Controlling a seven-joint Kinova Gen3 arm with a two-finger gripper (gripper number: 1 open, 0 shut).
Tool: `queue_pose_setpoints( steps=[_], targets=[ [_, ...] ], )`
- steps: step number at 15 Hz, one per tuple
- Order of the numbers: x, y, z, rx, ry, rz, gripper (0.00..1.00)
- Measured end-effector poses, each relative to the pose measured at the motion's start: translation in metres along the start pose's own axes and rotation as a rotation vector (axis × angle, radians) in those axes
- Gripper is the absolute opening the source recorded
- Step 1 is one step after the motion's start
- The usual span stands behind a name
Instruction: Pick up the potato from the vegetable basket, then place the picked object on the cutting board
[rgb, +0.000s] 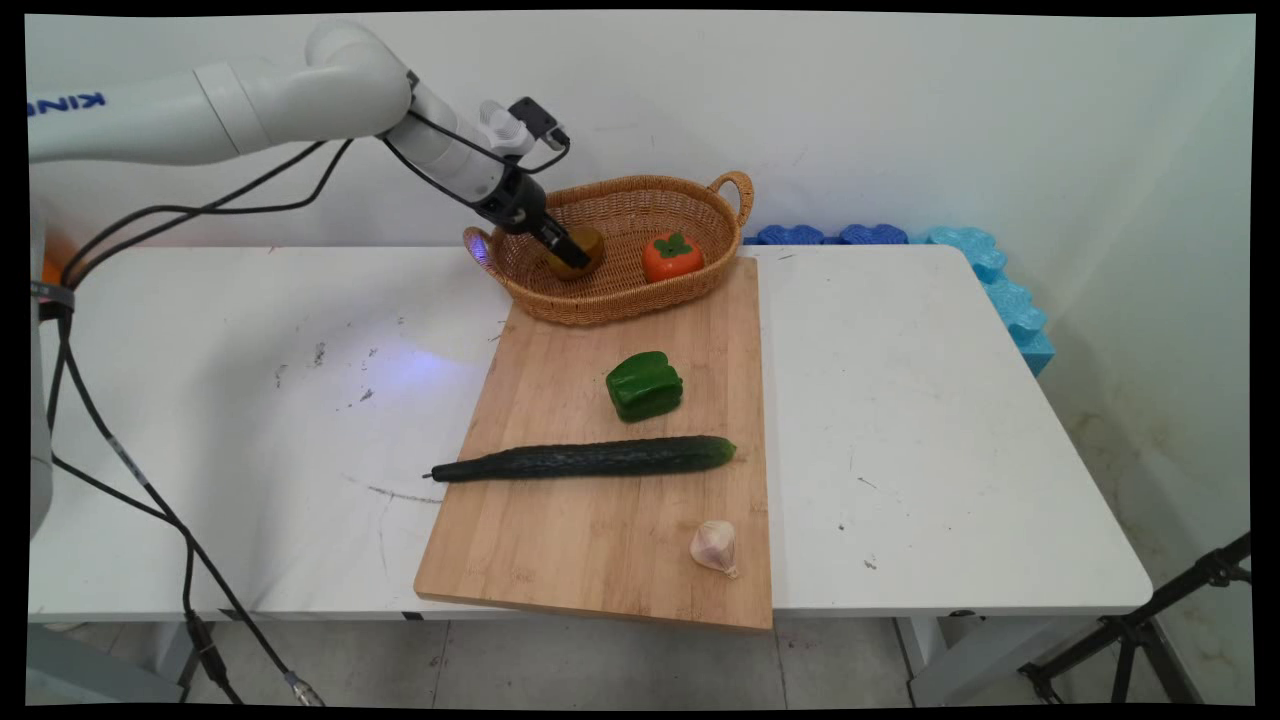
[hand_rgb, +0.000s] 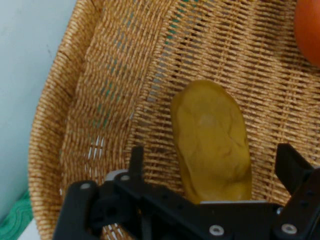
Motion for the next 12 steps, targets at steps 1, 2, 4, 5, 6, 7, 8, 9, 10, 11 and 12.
queue_pose_setpoints(
  steps=[1,2,4,5,6,7,8,9,10,11,12],
  targets=[
    [-0.001,0.000,0.003,0.000,0.001,0.000,1.00],
    [-0.001,0.000,0.006,-0.001,0.003,-0.001,0.00],
    [-0.001,0.000,0.010,-0.001,0.005,-0.001,0.00],
    [-0.002,0.000,0.011,-0.001,0.005,-0.001,0.00],
    [-0.002,-0.001,0.013,-0.001,0.006,-0.001,0.00],
    [-0.002,-0.001,0.014,-0.002,0.007,0.000,0.00],
    [-0.001,0.000,0.015,-0.002,0.008,0.001,0.00],
    [-0.001,0.000,0.015,-0.002,0.010,0.001,0.00],
    [0.000,0.000,0.015,-0.001,0.012,0.003,0.00],
    [0.001,0.000,0.014,0.000,0.016,0.004,0.00],
    [0.003,0.001,0.012,0.001,0.022,0.006,0.00]
  ],
)
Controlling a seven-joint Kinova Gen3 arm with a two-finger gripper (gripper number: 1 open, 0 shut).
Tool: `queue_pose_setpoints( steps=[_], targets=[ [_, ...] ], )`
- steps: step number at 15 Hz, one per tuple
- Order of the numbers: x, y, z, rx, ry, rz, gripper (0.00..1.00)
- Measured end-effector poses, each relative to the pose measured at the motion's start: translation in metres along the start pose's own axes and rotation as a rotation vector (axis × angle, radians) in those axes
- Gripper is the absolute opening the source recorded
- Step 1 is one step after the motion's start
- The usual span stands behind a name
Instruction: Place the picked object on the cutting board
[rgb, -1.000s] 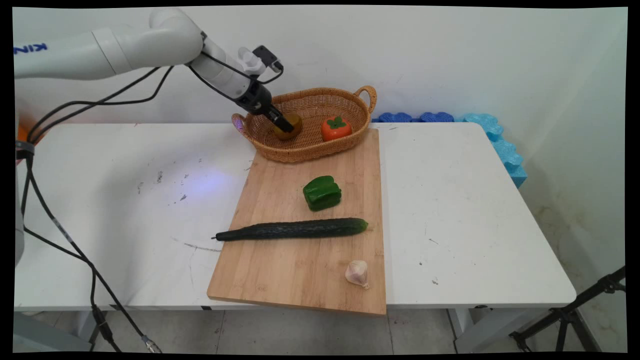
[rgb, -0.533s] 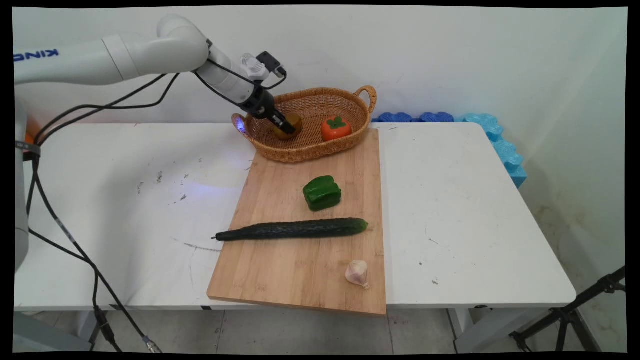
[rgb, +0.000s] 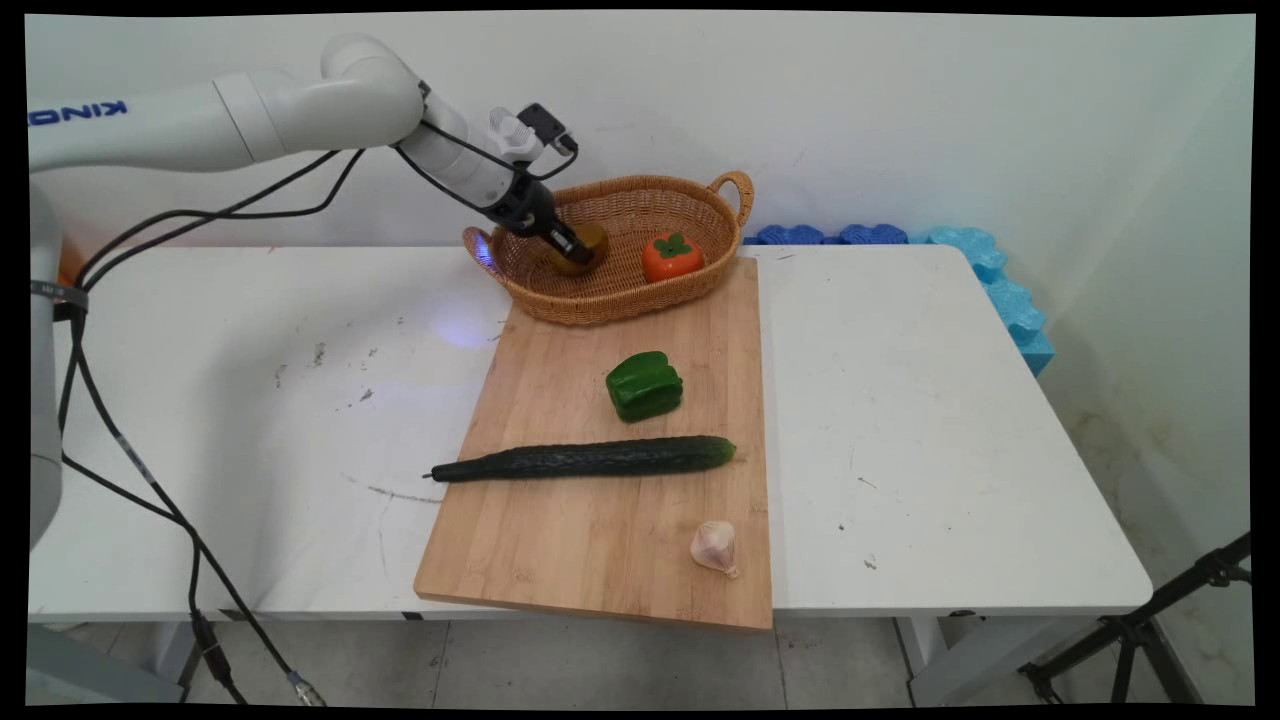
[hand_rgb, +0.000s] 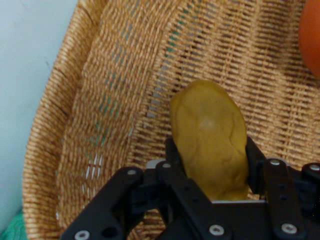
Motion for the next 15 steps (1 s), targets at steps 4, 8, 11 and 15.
queue_pose_setpoints(
  steps=[4,8,11,15],
  targets=[
    [0.012,0.001,-0.015,0.003,0.031,0.010,0.00],
    [0.025,0.002,-0.038,0.000,0.060,0.038,0.00],
    [0.032,0.005,-0.064,-0.010,0.076,0.073,0.00],
    [0.035,0.012,-0.097,-0.034,0.085,0.114,0.00]
  ],
)
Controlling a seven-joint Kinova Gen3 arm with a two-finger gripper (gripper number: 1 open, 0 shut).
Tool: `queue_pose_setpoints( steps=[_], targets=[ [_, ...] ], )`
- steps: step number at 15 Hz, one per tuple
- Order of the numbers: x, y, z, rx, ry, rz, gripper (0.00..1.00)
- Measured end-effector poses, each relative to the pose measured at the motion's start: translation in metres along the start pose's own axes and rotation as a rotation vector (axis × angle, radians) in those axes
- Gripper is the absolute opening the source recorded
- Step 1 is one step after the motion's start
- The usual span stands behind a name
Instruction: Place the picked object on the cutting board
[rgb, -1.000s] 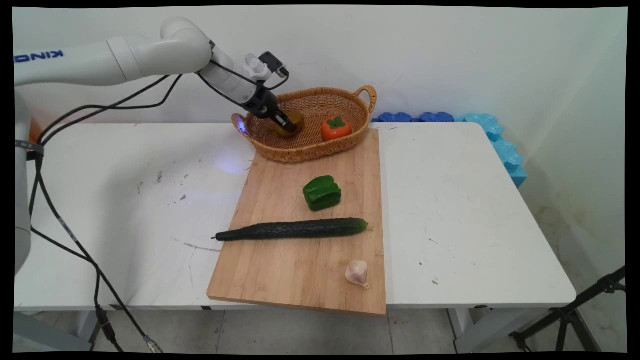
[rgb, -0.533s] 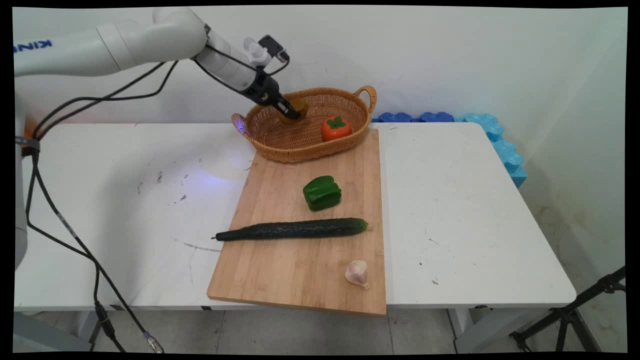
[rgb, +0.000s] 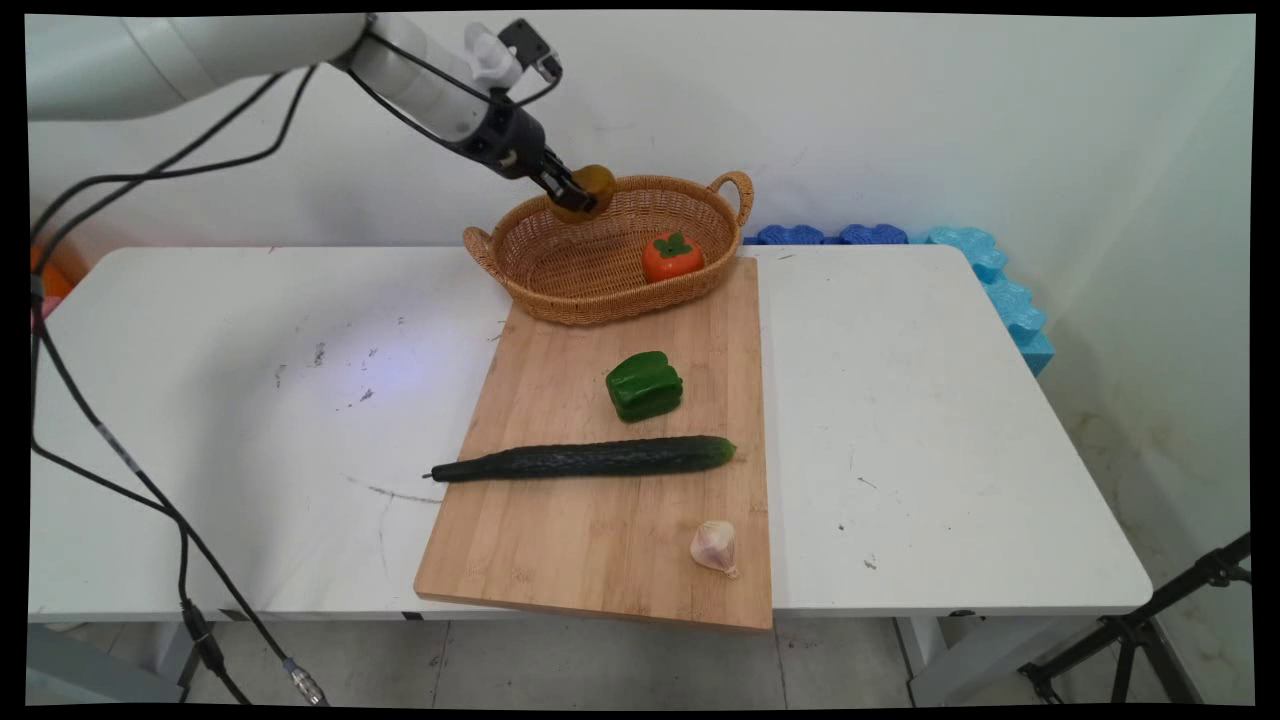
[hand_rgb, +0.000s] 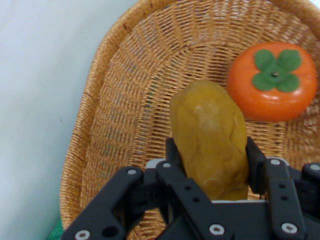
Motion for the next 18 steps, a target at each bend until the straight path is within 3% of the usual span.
queue_pose_setpoints(
  steps=[8,18],
  targets=[
    [-0.018,0.033,-0.065,-0.109,-0.013,0.070,0.00],
    [-0.068,0.076,-0.081,-0.225,-0.072,0.120,0.00]
  ],
)
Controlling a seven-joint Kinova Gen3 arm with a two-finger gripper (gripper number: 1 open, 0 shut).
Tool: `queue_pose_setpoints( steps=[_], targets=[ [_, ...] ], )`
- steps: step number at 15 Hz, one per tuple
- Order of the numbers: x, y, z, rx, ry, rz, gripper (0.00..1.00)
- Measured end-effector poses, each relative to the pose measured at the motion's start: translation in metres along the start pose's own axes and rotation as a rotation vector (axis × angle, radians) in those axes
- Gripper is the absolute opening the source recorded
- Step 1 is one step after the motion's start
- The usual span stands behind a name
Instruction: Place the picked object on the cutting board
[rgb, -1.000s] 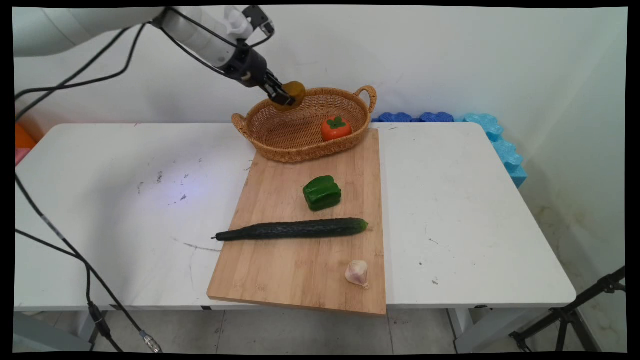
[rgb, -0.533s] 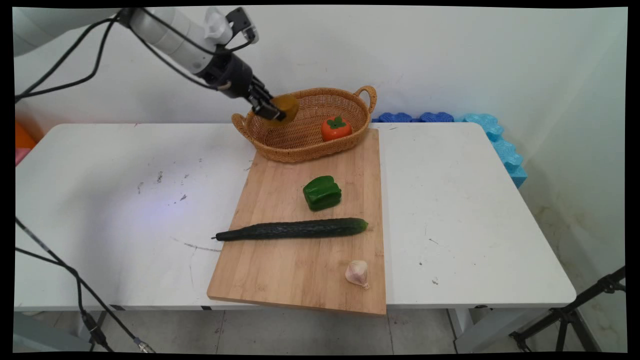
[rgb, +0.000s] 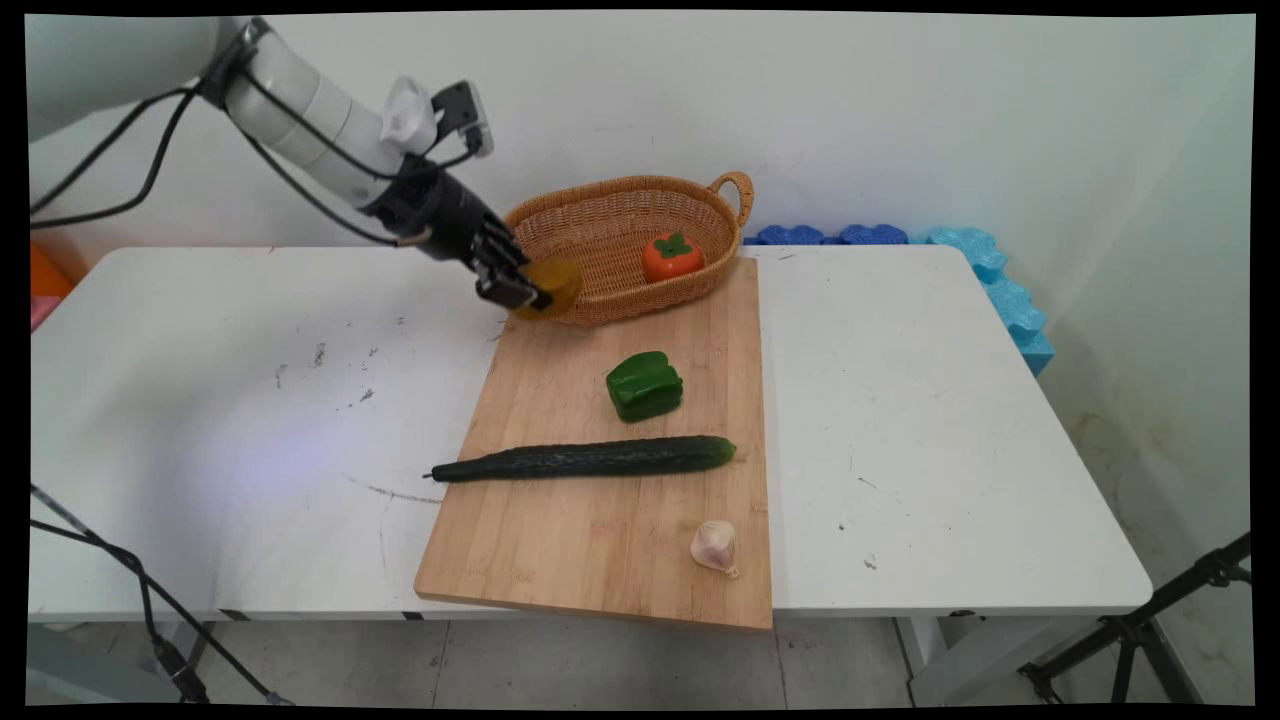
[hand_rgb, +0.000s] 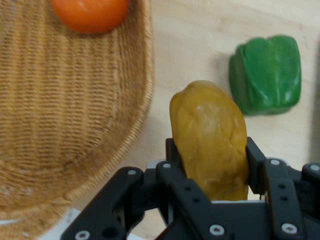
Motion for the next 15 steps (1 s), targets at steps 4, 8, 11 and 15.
queue_pose_setpoints(
  steps=[4,8,11,15],
  targets=[
    [-0.020,0.012,0.016,-0.026,-0.031,-0.003,0.00],
    [-0.039,0.021,0.036,-0.041,-0.061,-0.009,0.00],
    [-0.048,0.025,0.050,-0.047,-0.076,-0.012,0.00],
    [-0.055,0.028,0.065,-0.049,-0.089,-0.015,0.00]
  ],
)
